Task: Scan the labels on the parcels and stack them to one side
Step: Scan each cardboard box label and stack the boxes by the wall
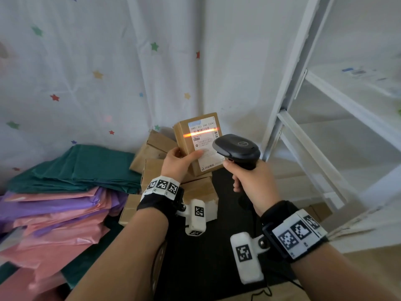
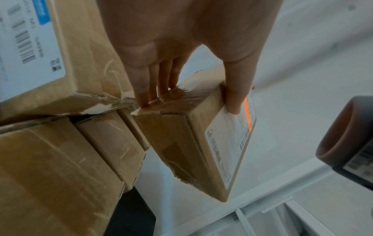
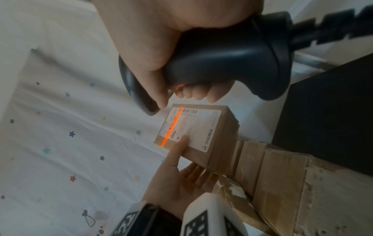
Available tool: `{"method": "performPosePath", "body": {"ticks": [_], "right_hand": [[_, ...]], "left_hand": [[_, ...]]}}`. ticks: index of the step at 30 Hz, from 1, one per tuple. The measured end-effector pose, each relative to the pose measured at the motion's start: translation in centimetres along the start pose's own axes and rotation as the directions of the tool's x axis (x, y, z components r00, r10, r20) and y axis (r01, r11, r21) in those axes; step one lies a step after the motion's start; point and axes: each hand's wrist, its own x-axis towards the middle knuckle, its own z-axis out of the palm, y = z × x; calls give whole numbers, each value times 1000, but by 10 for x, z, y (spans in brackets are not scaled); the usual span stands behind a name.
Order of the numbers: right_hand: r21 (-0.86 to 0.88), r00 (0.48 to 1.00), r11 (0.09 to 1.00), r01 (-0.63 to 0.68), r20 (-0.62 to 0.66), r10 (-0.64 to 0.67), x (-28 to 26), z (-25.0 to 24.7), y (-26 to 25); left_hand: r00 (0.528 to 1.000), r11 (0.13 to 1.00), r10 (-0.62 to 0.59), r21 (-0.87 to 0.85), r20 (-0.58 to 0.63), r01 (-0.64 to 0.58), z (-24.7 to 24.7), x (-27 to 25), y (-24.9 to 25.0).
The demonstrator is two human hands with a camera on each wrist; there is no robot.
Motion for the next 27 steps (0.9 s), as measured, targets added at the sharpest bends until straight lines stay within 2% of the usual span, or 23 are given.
{"method": "performPosePath", "body": {"ticks": [6,10,13,16,22,24,27], "right_hand": [[0,1000,1000,5,-8,-5,0,1,1],[16,999,1000,2,-33,-2,2,2,4],[19,996,1000,-11,-84,13,6,1,10],[13,982,998,-59,-180,60,11,-6,22],[12,919,986,-168,-361,161,26,-38,53],[-2,900,979,-205,-393,187,36,-51,61],[10,868,959,-283,-423,261,55,-68,75]], "left_hand": [[1000,1000,-12,17,-26,12,0,3,0],[1000,999,-16,43,-3,16,0,8,-3],[999,999,-48,3,-11,48,2,15,-5],[991,991,-122,-54,55,125,11,24,-4],[931,952,-287,-41,225,303,57,50,-6],[905,943,-325,17,275,333,78,63,-6],[870,915,-403,152,283,374,114,85,-9]]}}
